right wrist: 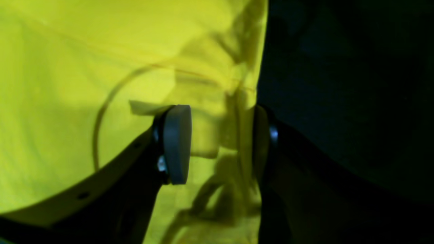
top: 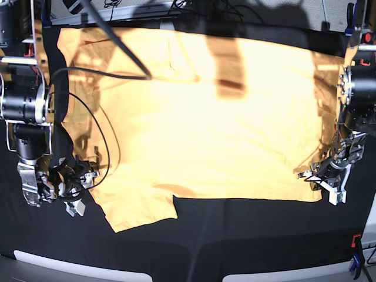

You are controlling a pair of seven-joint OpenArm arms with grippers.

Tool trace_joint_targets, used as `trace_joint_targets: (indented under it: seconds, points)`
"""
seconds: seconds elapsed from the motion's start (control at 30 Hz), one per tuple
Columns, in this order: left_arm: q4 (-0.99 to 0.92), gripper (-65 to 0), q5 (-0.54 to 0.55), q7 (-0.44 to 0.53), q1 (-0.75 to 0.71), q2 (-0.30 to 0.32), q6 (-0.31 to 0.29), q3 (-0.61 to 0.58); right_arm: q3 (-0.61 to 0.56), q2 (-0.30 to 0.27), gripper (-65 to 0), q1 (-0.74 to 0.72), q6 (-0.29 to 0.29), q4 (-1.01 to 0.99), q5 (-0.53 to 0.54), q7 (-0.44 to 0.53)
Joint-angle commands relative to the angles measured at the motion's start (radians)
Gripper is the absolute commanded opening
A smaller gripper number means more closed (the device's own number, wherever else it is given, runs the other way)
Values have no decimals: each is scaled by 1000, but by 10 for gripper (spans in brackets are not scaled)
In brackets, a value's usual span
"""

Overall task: Layout the t-shirt on the table in an organized manner, then fold the t-shirt properly
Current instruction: 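Grasp the opposite edge with both grippers and lift it, then fold the lifted edge over onto the held edge with both grippers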

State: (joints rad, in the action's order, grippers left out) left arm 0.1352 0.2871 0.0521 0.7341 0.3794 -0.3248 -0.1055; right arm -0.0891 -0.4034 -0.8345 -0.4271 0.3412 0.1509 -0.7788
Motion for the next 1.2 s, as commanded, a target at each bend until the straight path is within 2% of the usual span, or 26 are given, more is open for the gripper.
trace_joint_targets:
  seconds: [0.0, 0.13, 0.17, 0.37, 0.43, 0.5, 0.53, 0.77, 0.83, 0.9, 1.0, 1.07, 1.17]
  points:
    - [10, -650, 1, 0, 27, 8, -4, 0, 3, -8, -450, -37, -3, 14, 1, 8]
    - [10, -650, 1, 2, 27, 8, -4, 0, 3, -9, -625, -37, -3, 14, -2, 37]
    - [10, -650, 1, 9, 28, 8, -4, 0, 3, -9, -650, -37, -3, 14, -7, 41]
    - [11, -650, 1, 52, 27, 13, -5, 0, 3, -13, -650, -11, -6, 23, -70, 85]
    - [19, -650, 2, 49, 25, 19, -5, 0, 3, -19, -650, 12, -38, 52, -69, 102]
    - [45, -650, 3, 46, 13, 26, -9, 0, 3, -27, -650, 45, -101, 108, -69, 122]
    - [70, -650, 5, 44, 0, 31, -9, 0, 3, -33, -650, 66, -103, 145, -65, 121]
    - [426, -650, 85, -62, -187, 87, -4, 0, 5, -60, -650, 250, -70, 475, -62, 80]
    - [525, -650, 85, -86, -241, 106, 30, 4, 5, -62, -650, 306, -43, 562, -62, 80]
    - [604, -650, 85, -107, -290, 120, 66, 31, 12, -65, -650, 361, -24, 648, -61, 77]
    - [695, -650, 87, -137, -356, 126, 67, 122, 55, -65, -650, 443, -18, 773, -61, 63]
    - [749, -650, 127, -153, -399, 126, 52, 188, 100, -65, -650, 496, -18, 853, -62, 51]
    - [816, -650, 145, -182, -456, 126, -19, 256, 182, -64, -650, 573, -18, 971, -61, 28]
